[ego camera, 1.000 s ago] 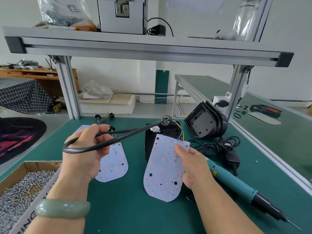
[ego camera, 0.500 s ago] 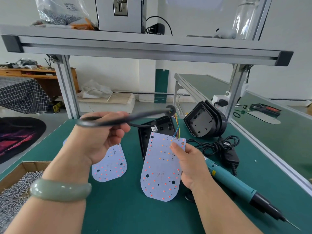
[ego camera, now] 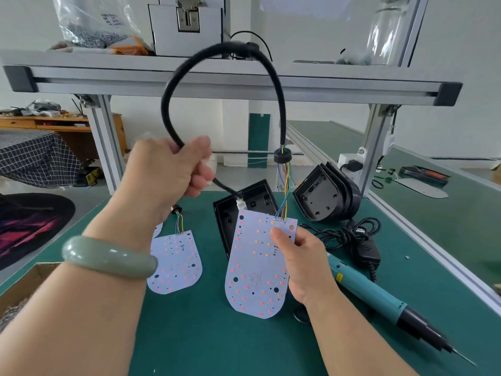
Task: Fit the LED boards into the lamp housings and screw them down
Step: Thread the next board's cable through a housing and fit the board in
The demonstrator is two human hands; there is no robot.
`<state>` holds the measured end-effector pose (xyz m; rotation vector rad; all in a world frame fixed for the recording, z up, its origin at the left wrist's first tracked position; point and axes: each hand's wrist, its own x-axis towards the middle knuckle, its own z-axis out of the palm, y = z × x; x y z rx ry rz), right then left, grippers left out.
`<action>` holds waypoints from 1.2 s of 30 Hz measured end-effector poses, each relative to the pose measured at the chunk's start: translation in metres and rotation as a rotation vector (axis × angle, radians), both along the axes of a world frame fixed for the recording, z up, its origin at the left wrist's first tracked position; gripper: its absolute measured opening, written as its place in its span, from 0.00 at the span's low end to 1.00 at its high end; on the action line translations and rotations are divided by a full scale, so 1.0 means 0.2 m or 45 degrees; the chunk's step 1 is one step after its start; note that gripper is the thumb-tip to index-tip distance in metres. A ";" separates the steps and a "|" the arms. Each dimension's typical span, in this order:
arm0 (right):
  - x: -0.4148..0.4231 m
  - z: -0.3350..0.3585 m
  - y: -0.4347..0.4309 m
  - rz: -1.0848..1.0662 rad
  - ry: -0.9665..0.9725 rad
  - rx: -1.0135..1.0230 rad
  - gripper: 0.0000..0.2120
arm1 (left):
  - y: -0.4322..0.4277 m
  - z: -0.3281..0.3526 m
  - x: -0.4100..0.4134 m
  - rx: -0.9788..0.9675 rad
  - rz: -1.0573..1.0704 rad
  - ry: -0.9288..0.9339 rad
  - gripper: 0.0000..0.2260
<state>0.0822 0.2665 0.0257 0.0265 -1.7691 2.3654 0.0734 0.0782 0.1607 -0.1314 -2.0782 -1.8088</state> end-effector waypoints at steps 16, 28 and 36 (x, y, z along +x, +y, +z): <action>0.01 -0.02 0.00 0.040 -0.027 -0.138 0.12 | 0.07 -0.02 -0.03 -0.706 0.123 0.206 0.13; -0.01 -0.03 0.02 -0.004 -0.036 -0.241 0.08 | 0.07 0.03 0.01 -0.940 0.211 0.537 0.08; 0.00 -0.03 0.01 0.066 -0.071 -0.351 0.05 | 0.10 -0.03 -0.02 -0.529 0.091 0.309 0.05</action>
